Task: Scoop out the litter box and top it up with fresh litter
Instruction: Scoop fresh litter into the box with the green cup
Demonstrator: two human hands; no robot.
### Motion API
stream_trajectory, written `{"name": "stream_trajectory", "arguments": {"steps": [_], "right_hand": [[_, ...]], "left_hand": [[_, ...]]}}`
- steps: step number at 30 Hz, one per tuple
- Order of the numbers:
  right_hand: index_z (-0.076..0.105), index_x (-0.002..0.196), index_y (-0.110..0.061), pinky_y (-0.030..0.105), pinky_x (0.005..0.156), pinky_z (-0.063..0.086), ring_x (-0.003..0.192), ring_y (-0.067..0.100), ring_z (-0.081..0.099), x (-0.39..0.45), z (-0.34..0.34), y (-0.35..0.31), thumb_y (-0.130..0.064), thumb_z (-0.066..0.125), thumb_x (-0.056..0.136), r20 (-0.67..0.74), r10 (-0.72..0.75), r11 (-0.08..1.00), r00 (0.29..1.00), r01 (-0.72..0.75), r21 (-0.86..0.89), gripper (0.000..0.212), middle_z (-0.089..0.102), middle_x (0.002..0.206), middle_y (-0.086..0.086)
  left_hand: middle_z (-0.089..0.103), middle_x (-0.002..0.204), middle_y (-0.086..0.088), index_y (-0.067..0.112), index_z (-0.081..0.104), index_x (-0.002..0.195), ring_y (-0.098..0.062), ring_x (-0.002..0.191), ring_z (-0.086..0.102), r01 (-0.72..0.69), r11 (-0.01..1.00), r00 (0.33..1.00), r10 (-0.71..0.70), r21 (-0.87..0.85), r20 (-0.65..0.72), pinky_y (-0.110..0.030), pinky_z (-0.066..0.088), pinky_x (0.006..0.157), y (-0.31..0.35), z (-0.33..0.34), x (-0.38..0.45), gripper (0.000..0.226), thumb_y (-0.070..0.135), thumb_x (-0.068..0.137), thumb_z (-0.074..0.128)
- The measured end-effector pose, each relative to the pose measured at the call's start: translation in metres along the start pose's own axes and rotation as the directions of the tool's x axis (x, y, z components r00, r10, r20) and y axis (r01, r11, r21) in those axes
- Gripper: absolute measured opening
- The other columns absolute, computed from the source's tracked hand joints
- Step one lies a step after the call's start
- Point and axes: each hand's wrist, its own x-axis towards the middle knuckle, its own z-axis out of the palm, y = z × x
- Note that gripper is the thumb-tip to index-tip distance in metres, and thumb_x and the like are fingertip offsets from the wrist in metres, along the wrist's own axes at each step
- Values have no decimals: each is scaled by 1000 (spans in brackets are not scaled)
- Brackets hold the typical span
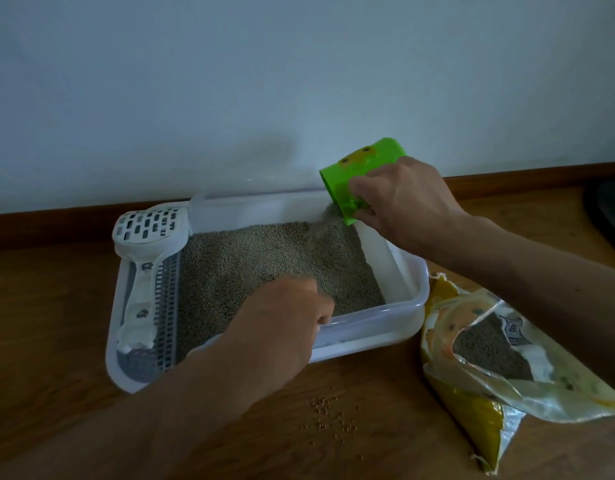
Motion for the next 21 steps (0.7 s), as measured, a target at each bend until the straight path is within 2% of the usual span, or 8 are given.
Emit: {"name": "stream_trajectory", "arguments": {"steps": [4,9,12,16,19,21], "right_hand": [[55,89,-21,32,59,33,77,33,58,2,-8,3,-23,62,90,130,54,991,990,-37,-131,7,65,83,5],[36,79,-26,32,61,39,67,26,42,2,-15,4,-17,64,88,172,95,982,981,-64,-177,30,53,71,0],[38,75,-25,32,65,39,65,25,40,0,-24,0,-7,63,83,197,82,979,977,-42,-201,31,46,68,-2],[49,78,-22,31,71,32,69,24,47,-5,-38,-3,2,61,78,194,66,972,979,-19,-233,27,52,72,-1],[56,80,-21,31,70,32,74,25,57,-8,-42,-4,2,61,78,199,85,971,976,-36,-238,24,57,74,-1],[51,78,-21,31,66,33,70,27,52,-13,-45,-2,-4,65,81,170,95,985,981,-67,-162,22,59,75,1]], "left_hand": [[51,95,12,26,68,100,-4,85,49,-3,1000,1000,2,-6,-29,-25,48,74,0,2,-1,12,23,97,57],[49,90,14,25,69,97,-4,80,49,-9,1000,998,8,-13,-57,-19,42,65,1,4,-2,11,20,96,60],[47,89,14,24,69,96,-4,79,48,-12,1000,998,11,-11,-59,-19,38,64,1,5,-3,10,20,95,60],[47,88,14,24,69,94,-4,77,48,-20,1000,997,19,-6,-72,-20,42,65,1,6,-3,9,18,94,61],[49,88,12,23,68,92,-4,77,50,-16,1000,997,15,-9,-78,-22,44,65,3,6,-3,8,17,93,63],[50,87,12,23,68,92,-4,76,49,-15,1000,997,14,-9,-81,-21,42,64,4,6,-3,7,17,92,64]]}}
